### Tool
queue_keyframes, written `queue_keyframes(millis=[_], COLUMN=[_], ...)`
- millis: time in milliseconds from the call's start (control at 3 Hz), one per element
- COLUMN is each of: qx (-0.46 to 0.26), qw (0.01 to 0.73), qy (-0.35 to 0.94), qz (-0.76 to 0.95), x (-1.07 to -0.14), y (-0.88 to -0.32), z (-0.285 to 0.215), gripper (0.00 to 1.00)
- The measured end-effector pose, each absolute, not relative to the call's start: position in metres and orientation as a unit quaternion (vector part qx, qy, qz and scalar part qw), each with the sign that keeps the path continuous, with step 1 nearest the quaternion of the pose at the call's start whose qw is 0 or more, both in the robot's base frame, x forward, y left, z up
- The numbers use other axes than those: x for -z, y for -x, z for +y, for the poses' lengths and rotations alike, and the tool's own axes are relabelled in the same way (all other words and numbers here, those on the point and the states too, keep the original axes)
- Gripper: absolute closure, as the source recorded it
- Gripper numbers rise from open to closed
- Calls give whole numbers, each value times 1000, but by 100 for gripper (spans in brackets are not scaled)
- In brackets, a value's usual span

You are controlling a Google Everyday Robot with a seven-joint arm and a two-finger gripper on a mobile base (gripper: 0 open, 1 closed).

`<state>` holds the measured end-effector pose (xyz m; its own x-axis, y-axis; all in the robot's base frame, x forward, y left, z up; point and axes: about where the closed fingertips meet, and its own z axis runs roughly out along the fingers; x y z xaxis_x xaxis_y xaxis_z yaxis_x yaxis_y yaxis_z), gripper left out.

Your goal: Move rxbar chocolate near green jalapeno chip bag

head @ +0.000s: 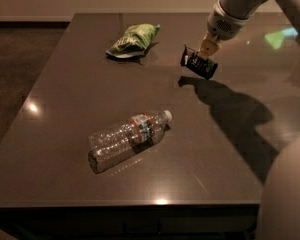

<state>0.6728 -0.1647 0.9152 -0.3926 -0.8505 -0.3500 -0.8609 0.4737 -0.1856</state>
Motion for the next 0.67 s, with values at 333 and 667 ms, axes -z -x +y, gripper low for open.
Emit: queue_keyframes(millis=[333, 667], qx=[-15, -23], qw=[225, 245], qy=[504, 504], qz=[834, 828], x=[-918, -920], y=[-703, -727], z=[-153, -135], gripper=[100, 100])
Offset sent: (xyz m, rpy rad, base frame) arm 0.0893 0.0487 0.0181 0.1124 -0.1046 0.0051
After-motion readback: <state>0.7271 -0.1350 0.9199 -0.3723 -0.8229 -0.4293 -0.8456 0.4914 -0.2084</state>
